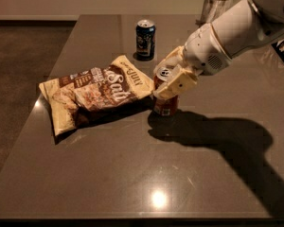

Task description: Move coke can near brown chip bag

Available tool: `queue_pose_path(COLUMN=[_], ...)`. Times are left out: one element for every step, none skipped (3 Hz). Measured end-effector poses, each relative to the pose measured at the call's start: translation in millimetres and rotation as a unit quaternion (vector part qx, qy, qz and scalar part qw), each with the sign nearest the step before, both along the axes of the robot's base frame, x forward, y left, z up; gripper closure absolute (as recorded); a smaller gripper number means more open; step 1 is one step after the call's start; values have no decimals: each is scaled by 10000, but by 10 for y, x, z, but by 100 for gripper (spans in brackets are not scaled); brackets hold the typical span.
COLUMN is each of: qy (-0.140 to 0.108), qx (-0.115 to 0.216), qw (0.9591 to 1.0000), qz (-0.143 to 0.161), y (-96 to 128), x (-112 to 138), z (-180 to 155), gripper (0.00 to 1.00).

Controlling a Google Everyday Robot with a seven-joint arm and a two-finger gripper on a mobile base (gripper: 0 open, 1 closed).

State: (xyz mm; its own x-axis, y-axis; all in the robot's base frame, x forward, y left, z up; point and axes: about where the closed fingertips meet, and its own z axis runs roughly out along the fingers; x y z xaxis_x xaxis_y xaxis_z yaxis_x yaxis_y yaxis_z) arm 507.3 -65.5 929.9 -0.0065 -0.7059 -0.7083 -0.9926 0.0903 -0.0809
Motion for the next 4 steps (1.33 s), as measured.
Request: queue_pose_path(qy=[17,19,11,6], qx=[32,58,53,51], qw=[10000,10000,10000,10000], qz=[-4,-67,-48,-37], y=[19,-3,16,27], x=[36,44,35,30], z=[-51,-104,-94,-88], gripper=[51,27,5,0])
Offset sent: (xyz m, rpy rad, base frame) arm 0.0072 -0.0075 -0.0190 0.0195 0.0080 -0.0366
